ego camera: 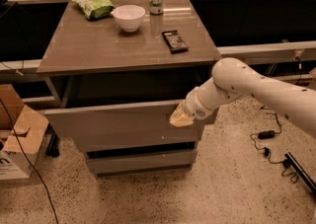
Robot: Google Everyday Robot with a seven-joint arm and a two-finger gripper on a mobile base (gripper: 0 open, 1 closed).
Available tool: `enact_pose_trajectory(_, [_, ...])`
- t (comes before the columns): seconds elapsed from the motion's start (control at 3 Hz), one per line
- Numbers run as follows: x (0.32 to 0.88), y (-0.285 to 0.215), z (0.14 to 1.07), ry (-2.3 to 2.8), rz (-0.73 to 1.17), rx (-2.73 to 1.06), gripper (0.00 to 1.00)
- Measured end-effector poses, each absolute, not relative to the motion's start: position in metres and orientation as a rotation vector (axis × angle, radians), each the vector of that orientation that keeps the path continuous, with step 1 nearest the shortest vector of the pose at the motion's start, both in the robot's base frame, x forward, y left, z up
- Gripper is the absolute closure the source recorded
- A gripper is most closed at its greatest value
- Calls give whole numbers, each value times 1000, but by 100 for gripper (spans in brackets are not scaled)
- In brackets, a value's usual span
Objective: Close top drawer
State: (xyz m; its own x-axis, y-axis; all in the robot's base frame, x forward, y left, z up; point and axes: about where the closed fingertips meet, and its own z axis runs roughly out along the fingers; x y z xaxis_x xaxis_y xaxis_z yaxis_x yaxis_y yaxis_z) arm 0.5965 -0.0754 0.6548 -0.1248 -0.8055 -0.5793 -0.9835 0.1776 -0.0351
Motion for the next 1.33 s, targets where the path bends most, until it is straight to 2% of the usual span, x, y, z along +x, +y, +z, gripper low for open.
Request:
enact_pose_trajectory(0.33, [622, -73, 645, 1963, 438, -1668, 100])
enact_pose_trajectory(1.0, [637, -74, 642, 1947, 424, -1661, 100])
enact_pose_trajectory(1.33, [668, -75, 640, 1917, 397, -1645, 82])
